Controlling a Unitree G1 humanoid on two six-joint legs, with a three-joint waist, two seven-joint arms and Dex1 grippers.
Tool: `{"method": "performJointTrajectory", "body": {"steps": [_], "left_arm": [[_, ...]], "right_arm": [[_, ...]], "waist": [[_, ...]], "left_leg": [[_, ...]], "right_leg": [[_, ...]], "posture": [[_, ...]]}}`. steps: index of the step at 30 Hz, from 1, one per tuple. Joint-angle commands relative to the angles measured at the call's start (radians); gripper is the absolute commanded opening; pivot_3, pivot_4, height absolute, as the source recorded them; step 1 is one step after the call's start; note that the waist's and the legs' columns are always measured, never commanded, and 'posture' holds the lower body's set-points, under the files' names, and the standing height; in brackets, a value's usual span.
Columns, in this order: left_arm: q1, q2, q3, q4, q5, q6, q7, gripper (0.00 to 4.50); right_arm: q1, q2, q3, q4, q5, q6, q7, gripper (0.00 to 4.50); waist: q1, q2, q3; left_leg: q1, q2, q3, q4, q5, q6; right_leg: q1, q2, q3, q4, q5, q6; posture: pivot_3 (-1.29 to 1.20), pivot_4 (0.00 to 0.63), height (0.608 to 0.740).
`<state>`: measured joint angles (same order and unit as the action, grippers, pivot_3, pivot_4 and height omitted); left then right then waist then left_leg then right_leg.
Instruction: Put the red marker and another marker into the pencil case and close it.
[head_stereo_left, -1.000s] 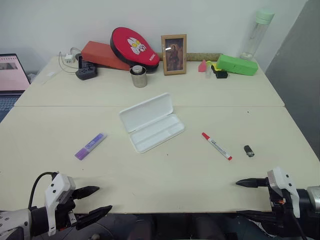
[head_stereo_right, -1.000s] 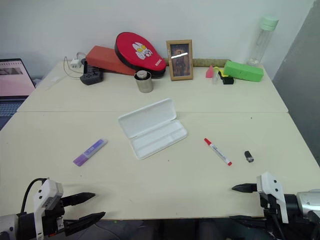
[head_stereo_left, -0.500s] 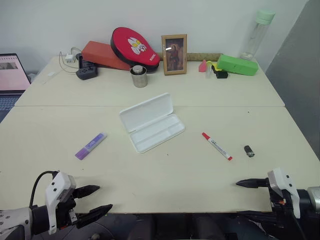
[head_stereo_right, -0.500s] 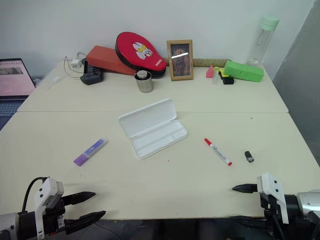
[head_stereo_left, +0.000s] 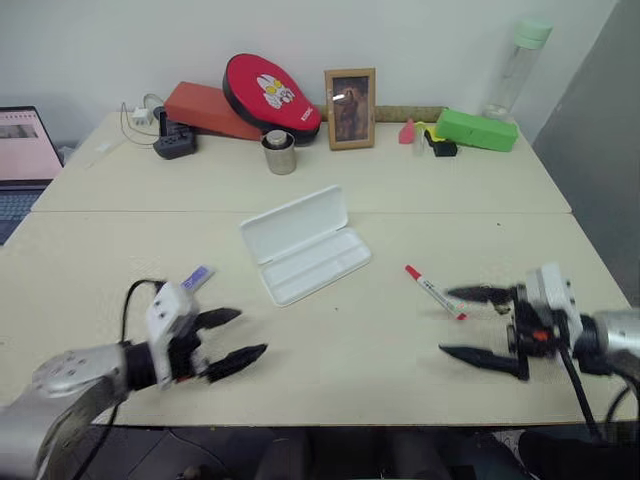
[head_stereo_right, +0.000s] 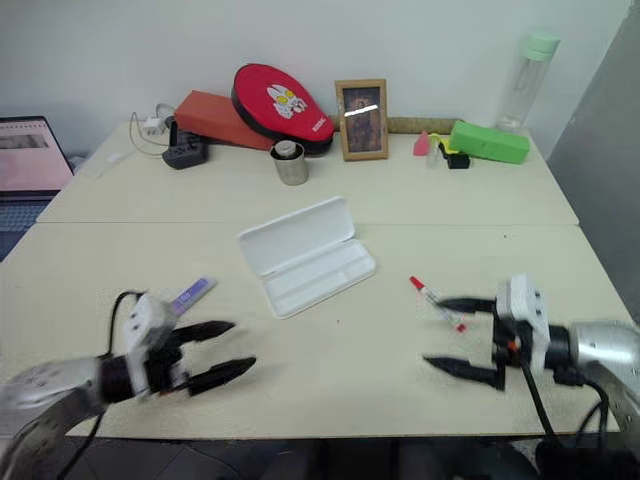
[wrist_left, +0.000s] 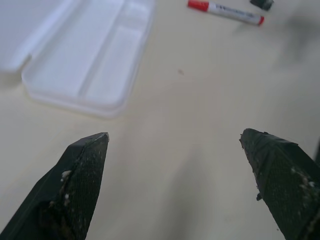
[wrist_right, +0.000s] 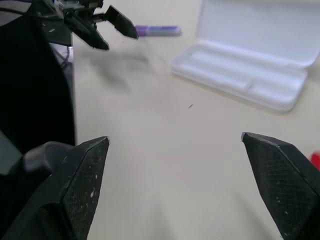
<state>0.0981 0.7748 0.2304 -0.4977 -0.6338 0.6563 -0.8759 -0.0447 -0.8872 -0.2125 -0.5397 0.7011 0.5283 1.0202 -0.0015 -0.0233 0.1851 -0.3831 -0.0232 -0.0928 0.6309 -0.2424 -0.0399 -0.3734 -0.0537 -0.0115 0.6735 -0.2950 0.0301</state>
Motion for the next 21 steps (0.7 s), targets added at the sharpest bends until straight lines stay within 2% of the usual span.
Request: {"method": "performJointTrajectory", "body": {"steps": [1,5,10,14,21], "left_arm": [[-0.116,-0.045,-0.085,0.037,0.024,0.026,0.065,4.5],[-0.254,-0.104,-0.202,0.12,0.079,0.017,0.083,4.5],[-0.338,-0.127,-0.315,0.21,0.176,-0.033,0.075,4.5],[-0.418,-0.182,-0.396,0.297,0.25,-0.029,0.11,4.5],[-0.466,-0.24,-0.463,0.358,0.33,-0.013,0.134,4.5]], "right_arm": [[-0.057,0.017,0.026,-0.011,-0.001,0.058,-0.087,4.45],[-0.114,0.059,0.056,-0.028,-0.022,0.078,-0.171,4.45],[-0.112,0.062,0.072,-0.059,-0.03,0.097,-0.207,4.45],[-0.097,0.059,0.053,-0.078,-0.026,0.107,-0.224,4.45],[-0.096,0.066,0.052,-0.09,-0.024,0.113,-0.242,4.45]], "waist": [[0.0,-0.001,-0.001],[0.0,-0.001,0.0],[-0.002,-0.001,0.0],[-0.001,-0.001,0.0],[-0.005,-0.001,0.0]], "left_leg": [[0.0,0.0,0.0,0.0,0.0,0.0],[-0.001,0.0,0.001,0.0,0.0,0.0],[0.0,0.0,0.003,0.0,0.0,0.0],[0.0,0.0,0.005,0.0,0.0,0.0],[0.0,0.0,0.006,0.001,0.0,0.0]], "right_leg": [[0.0,0.0,0.0,0.0,0.0,-0.001],[-0.001,0.0,0.0,0.001,0.001,-0.001],[-0.002,0.0,0.001,0.003,0.001,-0.001],[-0.002,0.0,0.0,0.003,0.001,-0.001],[-0.003,0.0,0.001,0.004,0.001,-0.001]], "posture": [[0.0,0.15,0.74],[0.0,0.15,0.74],[0.0,0.15,0.74],[0.0,0.15,0.74],[0.0,0.15,0.74]]}}
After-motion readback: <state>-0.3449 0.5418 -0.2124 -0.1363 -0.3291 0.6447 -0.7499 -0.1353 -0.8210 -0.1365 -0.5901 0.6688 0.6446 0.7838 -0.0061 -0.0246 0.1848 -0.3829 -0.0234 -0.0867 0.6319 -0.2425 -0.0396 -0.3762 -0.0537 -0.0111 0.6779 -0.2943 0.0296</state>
